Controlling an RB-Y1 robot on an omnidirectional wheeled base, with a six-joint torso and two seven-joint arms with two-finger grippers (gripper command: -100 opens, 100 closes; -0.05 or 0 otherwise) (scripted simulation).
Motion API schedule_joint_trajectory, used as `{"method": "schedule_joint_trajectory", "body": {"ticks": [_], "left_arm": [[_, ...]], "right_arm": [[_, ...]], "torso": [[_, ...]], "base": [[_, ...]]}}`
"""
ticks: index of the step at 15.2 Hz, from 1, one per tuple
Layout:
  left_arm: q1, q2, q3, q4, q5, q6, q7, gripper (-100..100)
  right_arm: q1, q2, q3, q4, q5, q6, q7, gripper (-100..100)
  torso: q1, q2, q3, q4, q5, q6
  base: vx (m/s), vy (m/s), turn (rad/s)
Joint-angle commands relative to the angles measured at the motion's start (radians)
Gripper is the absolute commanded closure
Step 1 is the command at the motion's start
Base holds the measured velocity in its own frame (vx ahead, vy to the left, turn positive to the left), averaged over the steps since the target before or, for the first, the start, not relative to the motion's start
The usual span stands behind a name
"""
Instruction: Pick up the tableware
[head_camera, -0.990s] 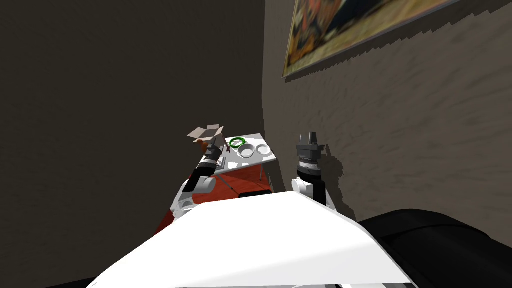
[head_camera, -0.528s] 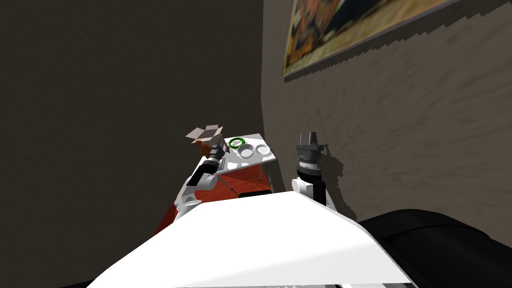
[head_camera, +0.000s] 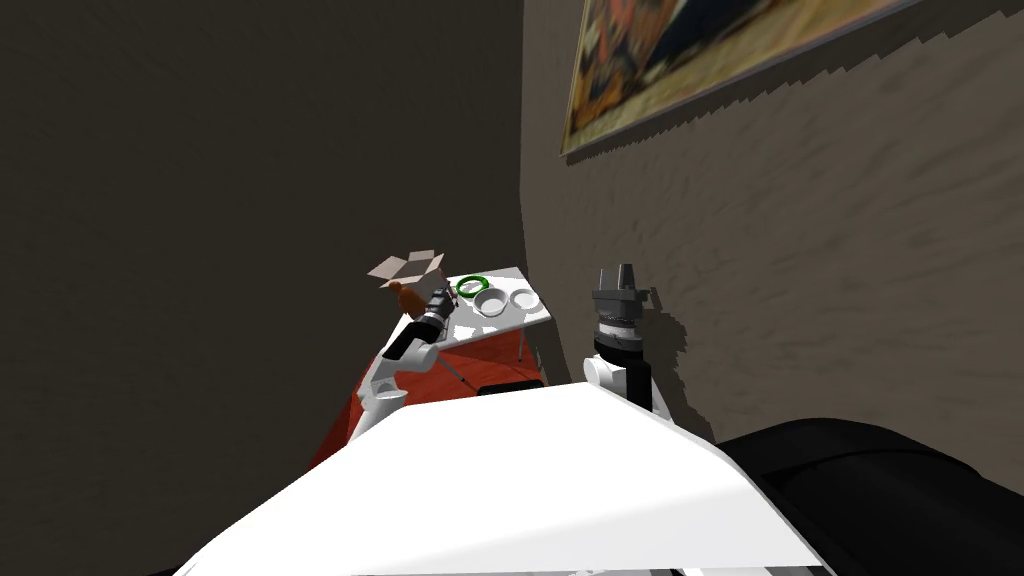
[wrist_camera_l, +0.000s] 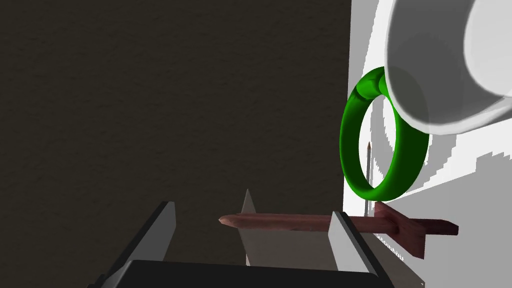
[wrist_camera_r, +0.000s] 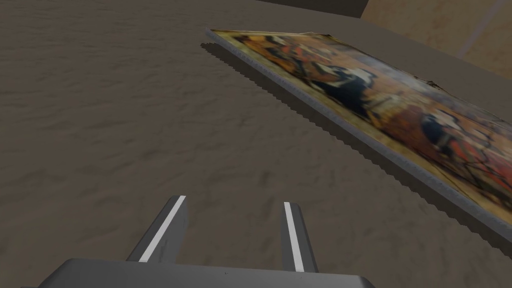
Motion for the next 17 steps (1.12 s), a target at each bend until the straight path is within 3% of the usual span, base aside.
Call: {"method": "schedule_joint_trajectory", "body": {"ticks": [1, 4, 5, 8, 9, 11, 12, 15, 16, 17], "left_arm": [[-0.033, 0.006, -0.011, 0.021, 0.006, 0.050, -0.003, -100], [-0.033, 0.006, -0.011, 0.021, 0.006, 0.085, -0.003, -100], [-0.066, 0.012, -0.021, 0.043, 0.013, 0.121, -0.006, -100], [-0.066, 0.012, -0.021, 0.043, 0.013, 0.158, -0.006, -100], [-0.100, 0.016, -0.030, 0.065, 0.019, 0.193, -0.009, -100], [-0.100, 0.016, -0.030, 0.065, 0.019, 0.231, -0.009, -100], [-0.134, 0.020, -0.040, 0.087, 0.026, 0.257, -0.011, -100], [-0.134, 0.020, -0.040, 0.087, 0.026, 0.303, -0.011, -100], [-0.167, 0.024, -0.050, 0.109, 0.032, 0.342, -0.014, -100], [-0.167, 0.024, -0.050, 0.109, 0.032, 0.360, -0.014, -100]], "right_arm": [[0.000, 0.000, 0.000, 0.000, 0.000, 0.000, 0.000, 0], [0.000, 0.000, 0.000, 0.000, 0.000, 0.000, 0.000, 0], [0.000, 0.000, 0.000, 0.000, 0.000, 0.000, 0.000, 0], [0.000, 0.000, 0.000, 0.000, 0.000, 0.000, 0.000, 0], [0.000, 0.000, 0.000, 0.000, 0.000, 0.000, 0.000, 0], [0.000, 0.000, 0.000, 0.000, 0.000, 0.000, 0.000, 0], [0.000, 0.000, 0.000, 0.000, 0.000, 0.000, 0.000, 0], [0.000, 0.000, 0.000, 0.000, 0.000, 0.000, 0.000, 0], [0.000, 0.000, 0.000, 0.000, 0.000, 0.000, 0.000, 0], [0.000, 0.000, 0.000, 0.000, 0.000, 0.000, 0.000, 0]], "torso": [[0.000, 0.000, 0.000, 0.000, 0.000, 0.000], [0.000, 0.000, 0.000, 0.000, 0.000, 0.000], [0.000, 0.000, 0.000, 0.000, 0.000, 0.000], [0.000, 0.000, 0.000, 0.000, 0.000, 0.000], [0.000, 0.000, 0.000, 0.000, 0.000, 0.000], [0.000, 0.000, 0.000, 0.000, 0.000, 0.000], [0.000, 0.000, 0.000, 0.000, 0.000, 0.000], [0.000, 0.000, 0.000, 0.000, 0.000, 0.000], [0.000, 0.000, 0.000, 0.000, 0.000, 0.000], [0.000, 0.000, 0.000, 0.000, 0.000, 0.000]], "base": [[0.003, 0.006, -0.049], [0.005, 0.008, -0.026], [0.005, 0.007, -0.030], [0.004, 0.006, -0.032], [0.005, 0.006, -0.043], [0.005, 0.009, -0.040], [0.005, 0.009, -0.043], [0.005, 0.009, -0.028], [0.005, 0.007, -0.040], [0.006, 0.010, -0.057]]}}
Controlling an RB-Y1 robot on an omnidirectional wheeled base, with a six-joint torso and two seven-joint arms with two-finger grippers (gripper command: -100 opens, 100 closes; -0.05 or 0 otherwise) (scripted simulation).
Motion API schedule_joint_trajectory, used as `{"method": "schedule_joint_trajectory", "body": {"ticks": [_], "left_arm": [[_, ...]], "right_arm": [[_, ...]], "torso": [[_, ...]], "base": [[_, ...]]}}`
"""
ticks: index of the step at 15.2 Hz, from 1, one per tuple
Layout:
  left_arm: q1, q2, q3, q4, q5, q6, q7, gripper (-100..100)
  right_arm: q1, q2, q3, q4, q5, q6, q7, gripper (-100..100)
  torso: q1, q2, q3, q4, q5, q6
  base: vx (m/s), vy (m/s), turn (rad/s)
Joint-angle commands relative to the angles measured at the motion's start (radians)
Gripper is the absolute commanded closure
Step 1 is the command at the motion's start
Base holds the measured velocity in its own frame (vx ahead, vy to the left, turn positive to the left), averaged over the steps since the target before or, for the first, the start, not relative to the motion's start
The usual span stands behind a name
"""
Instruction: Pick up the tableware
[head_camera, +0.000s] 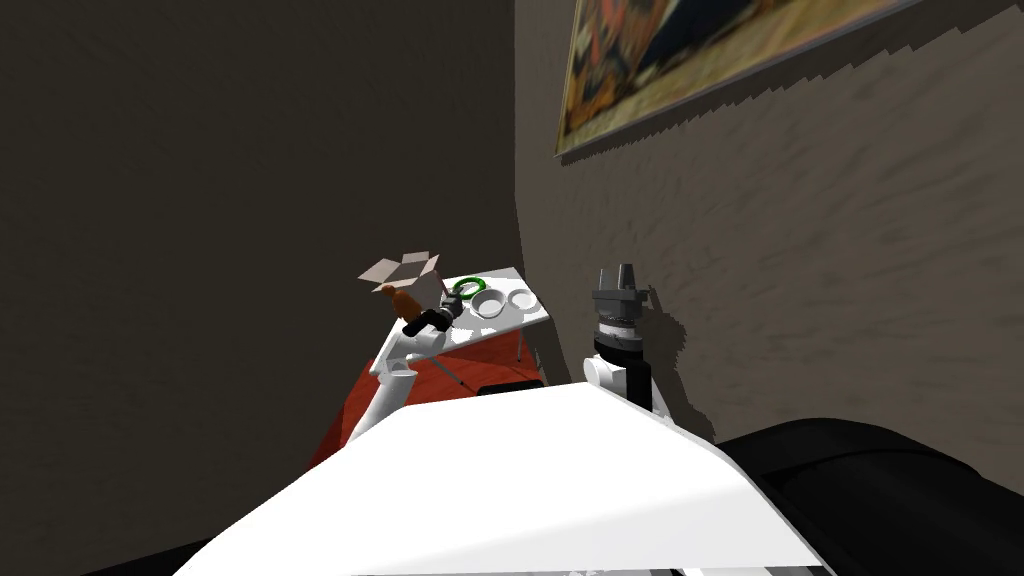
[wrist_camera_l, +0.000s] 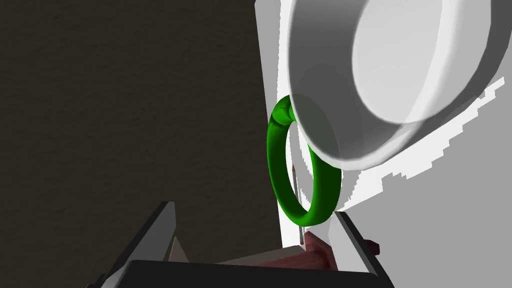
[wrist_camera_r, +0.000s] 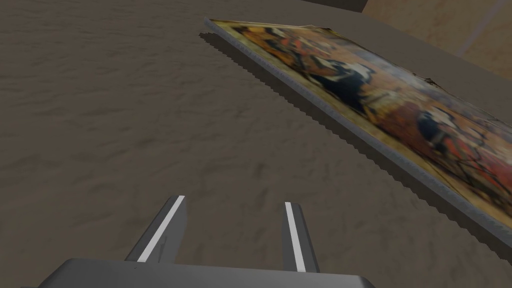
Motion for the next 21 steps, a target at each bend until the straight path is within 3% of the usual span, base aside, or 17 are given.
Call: {"method": "schedule_joint_trajectory", "body": {"ticks": [1, 2, 5, 6, 9, 10, 12, 13, 15, 16, 19, 20, 21], "left_arm": [[-0.012, 0.000, -0.004, 0.011, 0.002, 0.044, -0.001, -100], [-0.045, 0.003, -0.013, 0.033, 0.008, 0.072, -0.004, -100], [-0.045, 0.003, -0.013, 0.033, 0.008, 0.116, -0.004, -100], [-0.078, 0.005, -0.022, 0.054, 0.015, 0.152, -0.007, -100], [-0.078, 0.005, -0.022, 0.054, 0.015, 0.187, -0.007, -100], [-0.111, 0.006, -0.032, 0.076, 0.021, 0.224, -0.009, -100], [-0.111, 0.006, -0.032, 0.076, 0.021, 0.257, -0.009, -100], [-0.143, 0.007, -0.040, 0.096, 0.027, 0.287, -0.012, -100], [-0.143, 0.007, -0.040, 0.096, 0.027, 0.325, -0.012, -100], [-0.174, 0.008, -0.049, 0.116, 0.033, 0.349, -0.014, -100], [-0.174, 0.008, -0.049, 0.116, 0.033, 0.392, -0.014, -100], [-0.204, 0.008, -0.057, 0.136, 0.039, 0.428, -0.017, -100], [-0.204, 0.008, -0.057, 0.136, 0.039, 0.446, -0.017, -100]], "right_arm": [[0.000, 0.000, 0.000, 0.000, 0.000, 0.000, 0.000, 0], [0.000, 0.000, 0.000, 0.000, 0.000, 0.000, 0.000, 0], [0.000, 0.000, 0.000, 0.000, 0.000, 0.000, 0.000, 0], [0.000, 0.000, 0.000, 0.000, 0.000, 0.000, 0.000, 0], [0.000, 0.000, 0.000, 0.000, 0.000, 0.000, 0.000, 0], [0.000, 0.000, 0.000, 0.000, 0.000, 0.000, 0.000, 0], [0.000, 0.000, 0.000, 0.000, 0.000, 0.000, 0.000, 0], [0.000, 0.000, 0.000, 0.000, 0.000, 0.000, 0.000, 0], [0.000, 0.000, 0.000, 0.000, 0.000, 0.000, 0.000, 0], [0.000, 0.000, 0.000, 0.000, 0.000, 0.000, 0.000, 0], [0.000, 0.000, 0.000, 0.000, 0.000, 0.000, 0.000, 0], [0.000, 0.000, 0.000, 0.000, 0.000, 0.000, 0.000, 0], [0.000, 0.000, 0.000, 0.000, 0.000, 0.000, 0.000, 0]], "torso": [[0.000, 0.000, 0.000, 0.000, 0.000, 0.000], [0.000, 0.000, 0.000, 0.000, 0.000, 0.000], [0.000, 0.000, 0.000, 0.000, 0.000, 0.000], [0.000, 0.000, 0.000, 0.000, 0.000, 0.000], [0.000, 0.000, 0.000, 0.000, 0.000, 0.000], [0.000, 0.000, 0.000, 0.000, 0.000, 0.000], [0.000, 0.000, 0.000, 0.000, 0.000, 0.000], [0.000, 0.000, 0.000, 0.000, 0.000, 0.000], [0.000, 0.000, 0.000, 0.000, 0.000, 0.000], [0.000, 0.000, 0.000, 0.000, 0.000, 0.000], [0.000, 0.000, 0.000, 0.000, 0.000, 0.000], [0.000, 0.000, 0.000, 0.000, 0.000, 0.000], [0.000, 0.000, 0.000, 0.000, 0.000, 0.000]], "base": [[0.004, 0.008, -0.028], [0.006, 0.009, -0.049], [0.004, 0.006, -0.026], [0.006, 0.006, -0.047], [0.005, 0.008, -0.027], [0.003, 0.005, -0.031], [0.006, 0.007, -0.043], [0.005, 0.007, -0.046], [0.006, 0.009, -0.042], [0.005, 0.010, -0.041], [0.005, 0.006, -0.024], [0.005, 0.004, -0.040], [0.006, 0.007, -0.054]]}}
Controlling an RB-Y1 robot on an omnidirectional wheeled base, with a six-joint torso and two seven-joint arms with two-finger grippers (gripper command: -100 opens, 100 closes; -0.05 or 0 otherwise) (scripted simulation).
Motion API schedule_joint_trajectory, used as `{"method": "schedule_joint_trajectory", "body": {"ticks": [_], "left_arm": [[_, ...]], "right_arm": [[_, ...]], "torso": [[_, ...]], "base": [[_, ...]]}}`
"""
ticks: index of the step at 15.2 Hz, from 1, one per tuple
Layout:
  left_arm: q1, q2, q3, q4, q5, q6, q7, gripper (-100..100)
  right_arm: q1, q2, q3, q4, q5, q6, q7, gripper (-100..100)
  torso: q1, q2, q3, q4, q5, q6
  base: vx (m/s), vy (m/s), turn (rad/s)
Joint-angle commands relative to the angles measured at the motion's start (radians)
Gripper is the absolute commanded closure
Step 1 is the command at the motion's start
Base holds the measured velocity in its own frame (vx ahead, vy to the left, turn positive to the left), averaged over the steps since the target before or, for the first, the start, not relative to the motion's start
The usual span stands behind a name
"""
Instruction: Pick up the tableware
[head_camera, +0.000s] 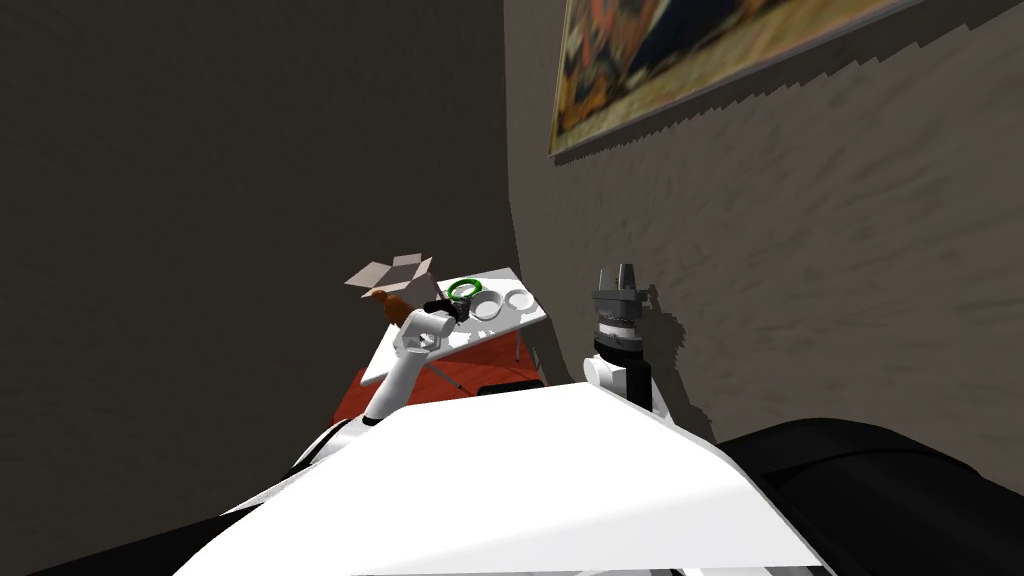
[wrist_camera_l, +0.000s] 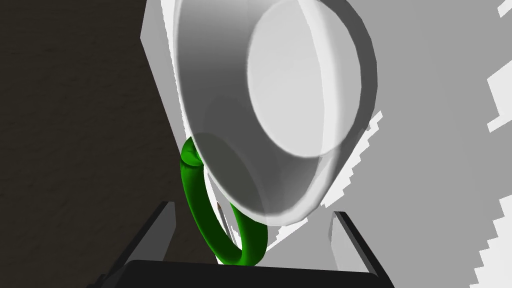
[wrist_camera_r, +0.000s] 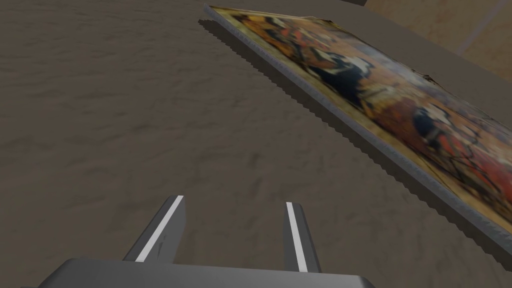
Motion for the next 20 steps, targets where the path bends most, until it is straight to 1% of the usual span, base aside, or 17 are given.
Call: {"method": "schedule_joint_trajectory", "body": {"ticks": [1, 2, 4, 5, 7, 8, 10, 11, 12, 13, 14, 15, 16, 17, 18, 19, 20], "left_arm": [[-0.009, 0.001, -0.002, 0.008, 0.003, 0.038, -0.002, -100], [-0.038, 0.000, -0.010, 0.027, 0.009, 0.070, -0.004, -100], [-0.038, 0.000, -0.010, 0.027, 0.009, 0.100, -0.004, -100], [-0.066, 0.000, -0.018, 0.045, 0.014, 0.128, -0.006, -100], [-0.066, 0.000, -0.018, 0.045, 0.014, 0.160, -0.006, -100], [-0.092, -0.001, -0.025, 0.062, 0.019, 0.187, -0.008, -100], [-0.092, -0.001, -0.025, 0.062, 0.019, 0.217, -0.008, -100], [-0.118, -0.002, -0.032, 0.078, 0.024, 0.249, -0.010, -100], [-0.118, -0.002, -0.032, 0.078, 0.024, 0.268, -0.010, -100], [-0.118, -0.002, -0.032, 0.078, 0.024, 0.270, -0.010, -100], [-0.141, -0.003, -0.039, 0.093, 0.028, 0.305, -0.012, -100], [-0.141, -0.003, -0.039, 0.093, 0.028, 0.321, -0.012, -100], [-0.141, -0.003, -0.039, 0.093, 0.028, 0.321, -0.012, -100], [-0.163, -0.005, -0.045, 0.107, 0.032, 0.358, -0.014, -100], [-0.163, -0.005, -0.045, 0.107, 0.032, 0.367, -0.014, -100], [-0.183, -0.006, -0.050, 0.120, 0.036, 0.394, -0.015, -100], [-0.183, -0.006, -0.050, 0.120, 0.036, 0.409, -0.015, -100]], "right_arm": [[0.000, 0.000, 0.000, 0.000, 0.000, 0.000, 0.000, 0], [0.000, 0.000, 0.000, 0.000, 0.000, 0.000, 0.000, 0], [0.000, 0.000, 0.000, 0.000, 0.000, 0.000, 0.000, 0], [0.000, 0.000, 0.000, 0.000, 0.000, 0.000, 0.000, 0], [0.000, 0.000, 0.000, 0.000, 0.000, 0.000, 0.000, 0], [0.000, 0.000, 0.000, 0.000, 0.000, 0.000, 0.000, 0], [0.000, 0.000, 0.000, 0.000, 0.000, 0.000, 0.000, 0], [0.000, 0.000, 0.000, 0.000, 0.000, 0.000, 0.000, 0], [0.000, 0.000, 0.000, 0.000, 0.000, 0.000, 0.000, 0], [0.000, 0.000, 0.000, 0.000, 0.000, 0.000, 0.000, 0], [0.000, 0.000, 0.000, 0.000, 0.000, 0.000, 0.000, 0], [0.000, 0.000, 0.000, 0.000, 0.000, 0.000, 0.000, 0], [0.000, 0.000, 0.000, 0.000, 0.000, 0.000, 0.000, 0], [0.000, 0.000, 0.000, 0.000, 0.000, 0.000, 0.000, 0], [0.000, 0.000, 0.000, 0.000, 0.000, 0.000, 0.000, 0], [0.000, 0.000, 0.000, 0.000, 0.000, 0.000, 0.000, 0], [0.000, 0.000, 0.000, 0.000, 0.000, 0.000, 0.000, 0]], "torso": [[0.000, 0.000, 0.000, 0.000, 0.000, 0.000], [0.000, 0.000, 0.000, 0.000, 0.000, 0.000], [0.000, 0.000, 0.000, 0.000, 0.000, 0.000], [0.000, 0.000, 0.000, 0.000, 0.000, 0.000], [0.000, 0.000, 0.000, 0.000, 0.000, 0.000], [0.000, 0.000, 0.000, 0.000, 0.000, 0.000], [0.000, 0.000, 0.000, 0.000, 0.000, 0.000], [0.000, 0.000, 0.000, 0.000, 0.000, 0.000], [0.000, 0.000, 0.000, 0.000, 0.000, 0.000], [0.000, 0.000, 0.000, 0.000, 0.000, 0.000], [0.000, 0.000, 0.000, 0.000, 0.000, 0.000], [0.000, 0.000, 0.000, 0.000, 0.000, 0.000], [0.000, 0.000, 0.000, 0.000, 0.000, 0.000], [0.000, 0.000, 0.000, 0.000, 0.000, 0.000], [0.000, 0.000, 0.000, 0.000, 0.000, 0.000], [0.000, 0.000, 0.000, 0.000, 0.000, 0.000], [0.000, 0.000, 0.000, 0.000, 0.000, 0.000]], "base": [[0.005, 0.006, -0.023], [0.006, 0.006, -0.045], [0.006, 0.006, -0.035], [0.005, 0.005, -0.030], [0.006, 0.006, -0.034], [0.007, 0.005, -0.041], [0.006, 0.005, -0.034], [0.006, 0.003, -0.036], [0.006, 0.004, -0.040], [0.004, 0.004, -0.015], [0.005, 0.004, -0.033], [0.006, 0.004, -0.041], [0.004, 0.004, -0.017], [0.005, 0.004, -0.029], [0.006, 0.004, -0.036], [0.007, 0.004, -0.051], [0.007, 0.004, -0.040]]}}
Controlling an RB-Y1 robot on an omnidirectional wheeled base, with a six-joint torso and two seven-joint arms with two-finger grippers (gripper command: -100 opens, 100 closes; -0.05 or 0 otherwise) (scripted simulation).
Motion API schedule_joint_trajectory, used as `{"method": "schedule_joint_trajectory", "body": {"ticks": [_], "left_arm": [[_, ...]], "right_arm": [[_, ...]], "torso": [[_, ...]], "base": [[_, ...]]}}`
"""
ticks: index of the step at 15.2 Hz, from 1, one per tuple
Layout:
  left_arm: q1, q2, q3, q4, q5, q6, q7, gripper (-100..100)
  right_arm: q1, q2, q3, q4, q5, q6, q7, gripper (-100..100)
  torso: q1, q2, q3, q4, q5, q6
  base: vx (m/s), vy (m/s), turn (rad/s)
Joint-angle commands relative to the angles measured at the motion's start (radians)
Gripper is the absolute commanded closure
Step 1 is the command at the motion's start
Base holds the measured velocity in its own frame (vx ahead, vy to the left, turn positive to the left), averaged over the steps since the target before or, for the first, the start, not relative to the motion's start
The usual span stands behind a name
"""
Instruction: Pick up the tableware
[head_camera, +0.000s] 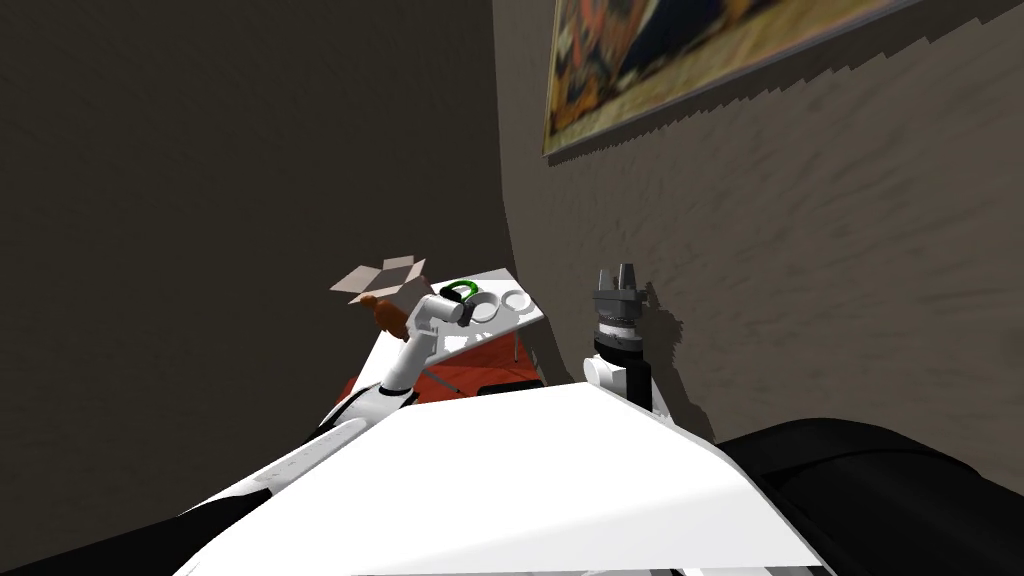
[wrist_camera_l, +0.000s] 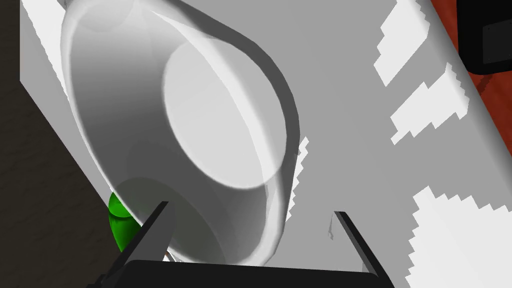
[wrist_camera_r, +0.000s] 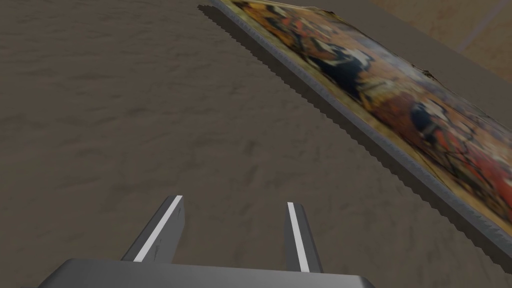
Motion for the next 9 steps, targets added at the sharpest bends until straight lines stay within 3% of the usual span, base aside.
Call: {"method": "schedule_joint_trajectory", "body": {"ticks": [1, 9], "left_arm": [[-0.024, -0.002, -0.007, 0.016, 0.005, 0.050, -0.002, -100], [-0.078, -0.007, -0.021, 0.050, 0.015, 0.176, -0.006, -100]], "right_arm": [[0.000, 0.000, 0.000, 0.000, 0.000, 0.000, 0.000, 0], [0.000, 0.000, 0.000, 0.000, 0.000, 0.000, 0.000, 0]], "torso": [[0.000, 0.000, 0.000, 0.000, 0.000, 0.000], [0.000, 0.000, 0.000, 0.000, 0.000, 0.000]], "base": [[0.007, 0.004, -0.038], [0.006, 0.002, -0.029]]}}
